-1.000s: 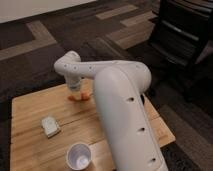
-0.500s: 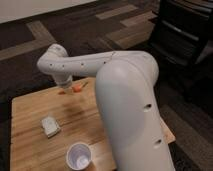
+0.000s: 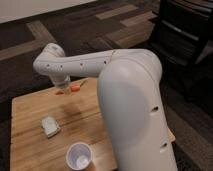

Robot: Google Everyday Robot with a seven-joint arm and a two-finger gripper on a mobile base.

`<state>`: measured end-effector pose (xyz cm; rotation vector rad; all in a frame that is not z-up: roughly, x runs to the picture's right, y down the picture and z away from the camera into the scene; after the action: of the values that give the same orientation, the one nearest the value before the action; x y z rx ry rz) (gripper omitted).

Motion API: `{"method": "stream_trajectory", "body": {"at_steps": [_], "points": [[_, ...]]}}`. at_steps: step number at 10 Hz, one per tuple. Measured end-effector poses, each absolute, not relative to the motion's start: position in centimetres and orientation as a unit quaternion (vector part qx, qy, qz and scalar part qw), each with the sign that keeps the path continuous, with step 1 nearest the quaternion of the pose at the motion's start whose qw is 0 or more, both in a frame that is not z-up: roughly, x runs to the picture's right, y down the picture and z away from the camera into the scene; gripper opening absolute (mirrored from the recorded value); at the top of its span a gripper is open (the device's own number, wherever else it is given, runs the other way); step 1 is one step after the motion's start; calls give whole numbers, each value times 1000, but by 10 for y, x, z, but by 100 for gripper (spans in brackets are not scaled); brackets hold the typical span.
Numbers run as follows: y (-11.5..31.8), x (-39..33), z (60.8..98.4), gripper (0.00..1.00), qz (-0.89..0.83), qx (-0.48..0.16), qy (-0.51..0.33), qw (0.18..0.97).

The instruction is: Place the pepper on the white sponge

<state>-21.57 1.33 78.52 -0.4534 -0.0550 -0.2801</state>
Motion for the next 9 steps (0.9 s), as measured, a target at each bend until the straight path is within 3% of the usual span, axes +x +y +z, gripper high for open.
{"method": "stream_trajectory", "body": {"at_steps": [5,9], "points": [[33,-317,749,0,-260,-178,-123,941],[94,-342,705,0,-391,-183,-182,884]]}}
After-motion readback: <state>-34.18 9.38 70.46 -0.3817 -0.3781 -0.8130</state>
